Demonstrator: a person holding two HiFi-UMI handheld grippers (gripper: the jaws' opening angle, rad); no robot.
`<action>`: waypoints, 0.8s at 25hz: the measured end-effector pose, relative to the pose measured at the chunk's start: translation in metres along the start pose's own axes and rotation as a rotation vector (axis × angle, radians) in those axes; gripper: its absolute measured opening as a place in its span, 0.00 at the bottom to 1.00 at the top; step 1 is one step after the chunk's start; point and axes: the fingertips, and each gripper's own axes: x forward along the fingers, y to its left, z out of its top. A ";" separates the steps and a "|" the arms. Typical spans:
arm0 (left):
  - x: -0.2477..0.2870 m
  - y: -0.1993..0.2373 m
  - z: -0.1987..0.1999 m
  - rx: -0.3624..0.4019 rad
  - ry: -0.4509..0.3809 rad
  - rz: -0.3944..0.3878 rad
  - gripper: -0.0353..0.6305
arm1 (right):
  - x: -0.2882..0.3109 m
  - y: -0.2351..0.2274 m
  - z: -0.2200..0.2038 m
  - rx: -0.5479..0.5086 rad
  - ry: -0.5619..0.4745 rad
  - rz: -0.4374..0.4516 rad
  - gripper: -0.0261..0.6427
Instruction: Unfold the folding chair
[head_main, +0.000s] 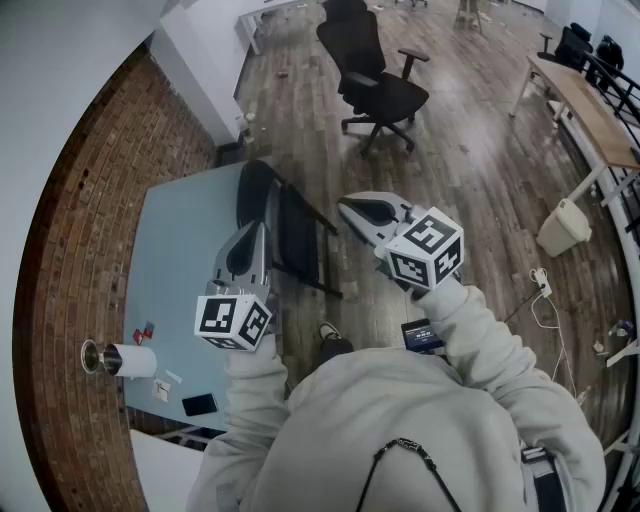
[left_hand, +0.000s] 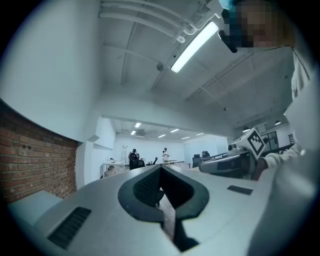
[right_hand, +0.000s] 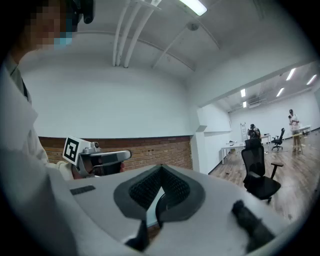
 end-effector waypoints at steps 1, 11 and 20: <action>0.004 0.012 -0.001 -0.006 -0.004 0.004 0.06 | 0.011 -0.004 -0.001 -0.001 0.002 0.000 0.05; 0.073 0.112 -0.011 0.050 0.010 0.005 0.06 | 0.118 -0.060 0.002 0.012 0.019 0.005 0.05; 0.149 0.247 -0.061 0.107 0.143 -0.060 0.06 | 0.252 -0.151 -0.005 0.072 0.032 -0.129 0.05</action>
